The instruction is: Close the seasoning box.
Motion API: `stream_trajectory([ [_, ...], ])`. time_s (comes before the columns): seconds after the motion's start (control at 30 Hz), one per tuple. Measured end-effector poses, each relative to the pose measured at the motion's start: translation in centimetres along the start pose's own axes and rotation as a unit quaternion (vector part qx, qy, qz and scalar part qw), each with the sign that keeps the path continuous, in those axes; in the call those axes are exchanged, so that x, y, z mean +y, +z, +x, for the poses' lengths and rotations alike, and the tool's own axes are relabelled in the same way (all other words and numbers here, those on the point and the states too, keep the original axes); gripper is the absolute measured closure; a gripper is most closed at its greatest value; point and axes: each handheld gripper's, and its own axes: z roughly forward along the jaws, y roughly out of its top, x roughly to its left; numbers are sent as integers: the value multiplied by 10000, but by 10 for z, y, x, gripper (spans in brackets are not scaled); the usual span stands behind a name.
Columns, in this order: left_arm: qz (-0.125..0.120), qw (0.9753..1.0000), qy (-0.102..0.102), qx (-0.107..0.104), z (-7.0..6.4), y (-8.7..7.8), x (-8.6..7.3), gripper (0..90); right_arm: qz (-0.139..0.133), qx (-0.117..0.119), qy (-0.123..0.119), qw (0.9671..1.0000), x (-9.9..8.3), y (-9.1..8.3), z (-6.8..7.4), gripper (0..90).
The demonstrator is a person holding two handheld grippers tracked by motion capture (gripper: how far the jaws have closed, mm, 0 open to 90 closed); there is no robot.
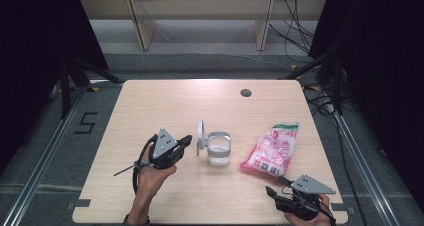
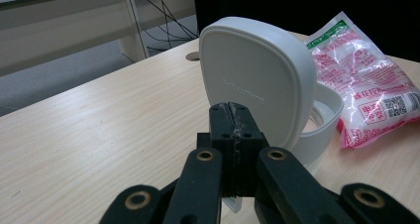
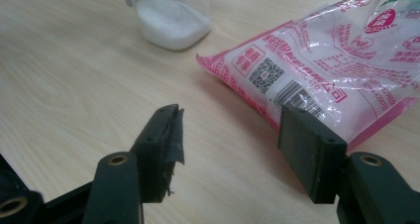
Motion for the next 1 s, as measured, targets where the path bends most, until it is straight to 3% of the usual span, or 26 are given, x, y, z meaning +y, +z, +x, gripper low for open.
stream_trajectory([
  [0.03,-84,9999,110,-23,1,2,1,894,48,-22,68,10000,0,0,1,425],
  [0.13,1,10000,4,-49,-2,4,2,894,60,-49,26,10000,0,0,1,425],
  [0.17,-5,10000,46,-63,-2,5,3,894,86,-39,214,9997,-1,-1,4,425],
  [0.2,-15,10000,42,-50,-3,5,3,894,79,-47,75,9999,0,-1,2,425],
  [0.23,-100,9998,181,-69,-1,7,4,894,81,-81,59,9999,0,0,1,425],
  [0.33,-79,9997,235,-76,-1,7,6,894,51,-108,75,9999,0,1,2,425],
  [0.37,-45,9996,281,-44,-2,7,7,894,26,6,-6,10000,0,1,1,425],
  [0.67,-20,9995,314,-72,-3,8,9,894,87,-8,24,10000,0,0,1,425],
  [0.7,-54,9996,275,-69,-3,9,9,894,143,-39,188,9997,0,-1,4,426],
  [0.73,-54,9996,275,-69,-3,9,9,894,143,-39,188,9997,0,-1,4,426],
  [0.77,15,9999,123,-76,-6,9,8,894,124,-46,123,9998,0,0,3,425],
  [0.8,15,9999,123,-76,-6,9,8,894,124,-46,123,9998,0,0,3,425],
  [0.83,-30,9996,260,-91,-4,10,9,894,78,-42,113,9999,0,1,3,425],
  [0.87,-52,9995,274,-113,-4,11,9,894,57,0,2,10000,0,2,1,425],
  [1.0,-29,9995,289,-109,-7,11,11,894,38,24,-10,10000,0,2,1,426],
])
